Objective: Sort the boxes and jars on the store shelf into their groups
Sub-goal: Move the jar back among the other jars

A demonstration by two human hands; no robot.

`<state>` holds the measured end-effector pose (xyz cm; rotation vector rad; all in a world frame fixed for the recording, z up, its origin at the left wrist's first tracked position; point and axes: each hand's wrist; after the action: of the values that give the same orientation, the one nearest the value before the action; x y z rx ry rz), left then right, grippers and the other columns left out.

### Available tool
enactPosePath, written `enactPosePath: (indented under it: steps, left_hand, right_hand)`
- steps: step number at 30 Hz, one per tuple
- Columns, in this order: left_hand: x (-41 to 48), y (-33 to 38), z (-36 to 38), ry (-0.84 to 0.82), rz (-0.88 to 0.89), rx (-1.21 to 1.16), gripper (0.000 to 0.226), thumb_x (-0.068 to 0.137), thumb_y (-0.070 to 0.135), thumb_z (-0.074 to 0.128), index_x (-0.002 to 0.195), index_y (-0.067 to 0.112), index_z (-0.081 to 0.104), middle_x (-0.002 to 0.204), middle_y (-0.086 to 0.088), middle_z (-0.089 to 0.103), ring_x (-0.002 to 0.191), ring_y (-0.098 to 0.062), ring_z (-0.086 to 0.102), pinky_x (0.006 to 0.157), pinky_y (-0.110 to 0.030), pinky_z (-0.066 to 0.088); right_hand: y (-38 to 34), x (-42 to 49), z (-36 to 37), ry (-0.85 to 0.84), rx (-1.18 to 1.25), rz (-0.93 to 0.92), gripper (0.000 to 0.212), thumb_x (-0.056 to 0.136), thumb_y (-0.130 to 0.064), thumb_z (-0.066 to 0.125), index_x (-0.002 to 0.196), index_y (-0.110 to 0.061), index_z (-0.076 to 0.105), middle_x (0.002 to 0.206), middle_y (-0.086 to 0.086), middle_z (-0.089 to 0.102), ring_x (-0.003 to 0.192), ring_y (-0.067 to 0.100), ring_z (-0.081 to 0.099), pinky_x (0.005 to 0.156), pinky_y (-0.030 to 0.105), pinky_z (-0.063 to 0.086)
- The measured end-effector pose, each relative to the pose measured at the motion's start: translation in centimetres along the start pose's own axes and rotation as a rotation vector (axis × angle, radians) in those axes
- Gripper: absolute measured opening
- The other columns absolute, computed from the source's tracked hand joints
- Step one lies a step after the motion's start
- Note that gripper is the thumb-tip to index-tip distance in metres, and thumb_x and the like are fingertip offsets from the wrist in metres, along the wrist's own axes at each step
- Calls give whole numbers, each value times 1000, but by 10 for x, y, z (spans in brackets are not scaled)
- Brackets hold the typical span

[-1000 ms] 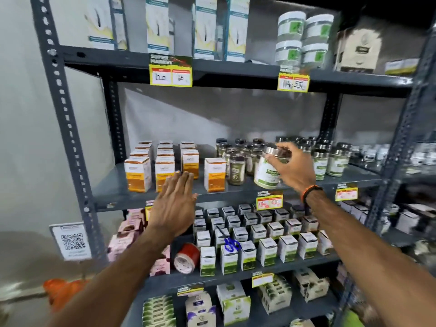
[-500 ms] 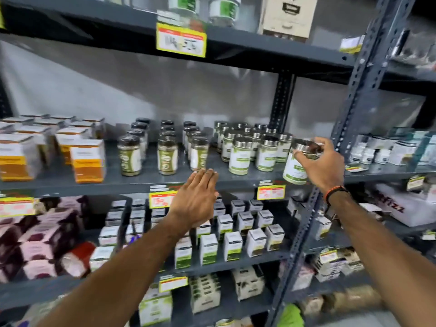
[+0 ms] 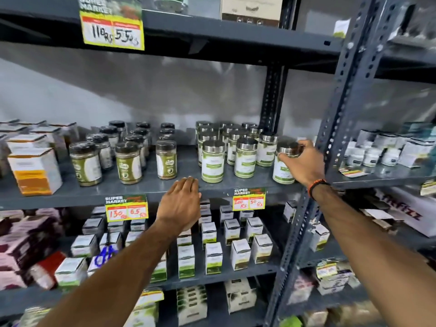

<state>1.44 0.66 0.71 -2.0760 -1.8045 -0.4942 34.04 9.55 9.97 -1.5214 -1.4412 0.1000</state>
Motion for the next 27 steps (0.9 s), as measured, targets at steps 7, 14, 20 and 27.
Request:
enactPosePath:
  steps: [7,14,20,27]
  left_hand:
    - [-3,-4,6,20,28,30,54,102,28,30,149,2,40,153,-19,45,141,-33,41,118,-46,32]
    - [-5,-6,12,83,62,30,54,99,27,33,142,-1,48,144,-22,55,134,-35,50,114,-48,38]
    - [-6,-5,13,92,54,43,57,100,30,28,146,0,44,148,-21,51,138,-34,46,117,-47,34]
    - [-7,-3,11,99,46,40,57,100,30,27,146,-1,44,148,-22,51,138,-35,46,117,-47,34]
  right_hand:
    - [12,5,20,-44,32,12,89,77,-60,79,145,-12,48,116,9,72,109,31,67,88,37,55]
    - [48,-10,29,-234,-6,101,78,67,-43,94,129,-9,64,118,4,76,100,19,71,84,29,55]
    - [39,-3,35,-264,-63,36,64,73,-40,92,125,-13,68,118,5,77,105,23,72,92,37,56]
    - [46,-5,40,-268,-51,26,70,69,-39,94,127,-11,66,119,5,76,105,21,72,95,39,57]
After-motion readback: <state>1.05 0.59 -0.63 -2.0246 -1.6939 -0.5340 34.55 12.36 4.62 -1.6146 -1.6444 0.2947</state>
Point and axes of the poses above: each hand's wrist, its own x-axis towards the middle knuckle, its own z-axis out of the palm, y = z × x
